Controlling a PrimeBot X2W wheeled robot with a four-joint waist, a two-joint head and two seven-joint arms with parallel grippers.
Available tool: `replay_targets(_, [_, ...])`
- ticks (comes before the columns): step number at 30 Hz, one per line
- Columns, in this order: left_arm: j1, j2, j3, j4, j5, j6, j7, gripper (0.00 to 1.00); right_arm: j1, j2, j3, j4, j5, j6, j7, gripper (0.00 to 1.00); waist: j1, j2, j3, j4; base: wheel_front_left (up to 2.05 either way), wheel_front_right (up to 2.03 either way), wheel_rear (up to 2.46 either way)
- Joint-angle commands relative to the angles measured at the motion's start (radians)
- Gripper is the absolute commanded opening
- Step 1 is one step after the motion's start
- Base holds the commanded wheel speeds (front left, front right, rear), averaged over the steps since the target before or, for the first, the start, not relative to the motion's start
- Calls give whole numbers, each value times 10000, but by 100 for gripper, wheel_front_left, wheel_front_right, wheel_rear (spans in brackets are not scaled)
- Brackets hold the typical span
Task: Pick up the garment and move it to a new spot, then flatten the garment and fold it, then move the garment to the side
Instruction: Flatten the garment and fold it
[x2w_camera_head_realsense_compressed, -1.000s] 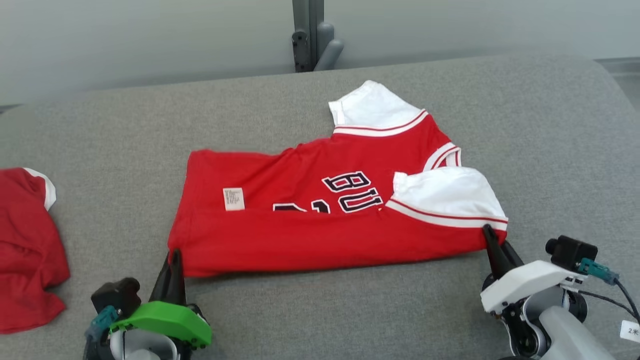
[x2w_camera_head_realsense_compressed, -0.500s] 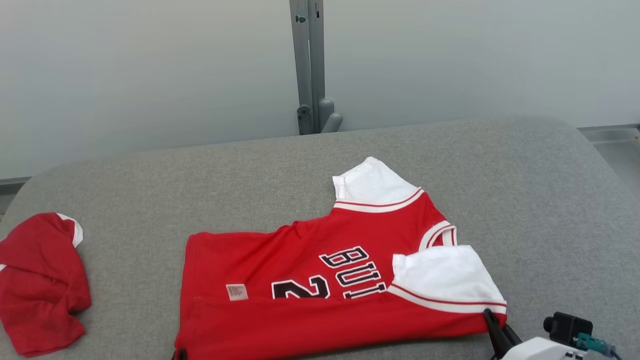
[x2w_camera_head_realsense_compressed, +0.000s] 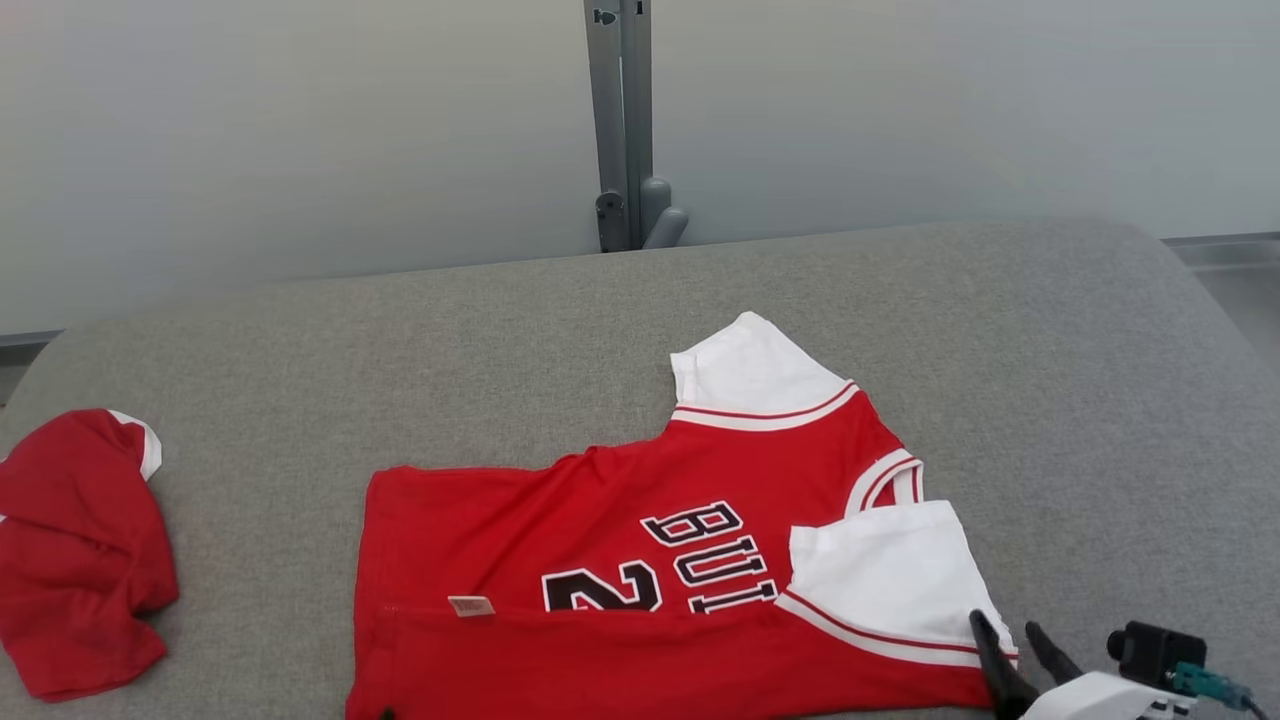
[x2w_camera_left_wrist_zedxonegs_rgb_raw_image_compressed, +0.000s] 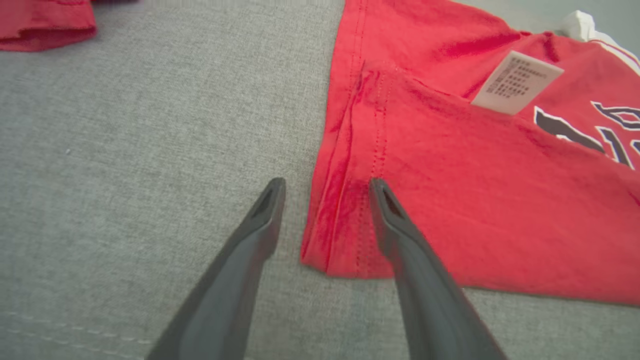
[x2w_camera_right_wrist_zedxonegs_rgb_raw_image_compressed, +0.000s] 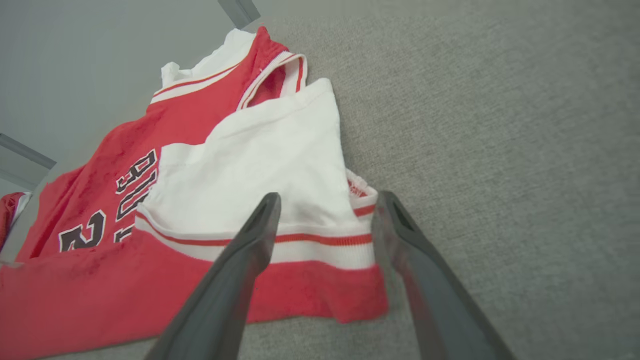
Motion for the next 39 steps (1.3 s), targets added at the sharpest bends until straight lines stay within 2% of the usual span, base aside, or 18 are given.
replay_targets(1, [-6, 53, -50, -135, 197, 70, 0, 100, -135, -81, -216, -2, -162, -15, -2, 100, 0, 0, 102, 25, 0, 0, 0])
replay_targets(5, [-132, 57, 94, -680, 420, 295, 0, 100, -215, 22, -1208, -288, -895, -13, -2, 100, 0, 0, 274, 142, 0, 0, 0])
replay_targets(9, [-551, 57, 213, -1237, 695, 178, 0, 100, -407, 221, -1807, -740, -1926, -13, -2, 100, 0, 0, 542, 243, 0, 0, 0])
replay_targets(14, [-1546, 52, 278, -1051, 970, 45, 0, 100, -969, 610, -2156, -1117, -2735, -13, -2, 100, 0, 0, 1061, 251, 0, 0, 0])
replay_targets(17, [-2430, 64, 304, -739, 1137, -34, 0, 100, -1640, 709, -2066, -1240, -3123, -13, -2, 100, 0, 0, 1599, 199, 0, 0, 0])
replay_targets(18, [-3349, 125, 324, -334, 1296, -101, 0, 100, -2399, 777, -1809, -1269, -3288, -13, -2, 100, 0, 0, 2243, 130, 0, 0, 0])
replay_targets(25, [-5062, 269, 420, 1141, 1452, -93, 0, 100, -3806, 664, -992, -1051, -3188, -13, -2, 100, 0, 0, 3142, 25, 0, 0, 0])
replay_targets(30, [-5817, 248, 652, 1872, 1370, 38, 1, 100, -4764, 520, -512, -829, -2990, -13, -2, 100, 0, 0, 3543, 36, 0, 0, 0])
replay_targets(34, [-6273, 212, 462, 2429, 1527, -28, 0, 100, -5513, 296, 86, -496, -2944, -13, -2, 100, 0, 0, 3774, 167, 0, 0, 0])
replay_targets(39, [-6627, 179, 279, 2907, 1683, 124, 9, 100, -6412, 102, 744, 12, -2923, -13, 175, 100, 0, 0, 3954, 322, 0, 0, 0])
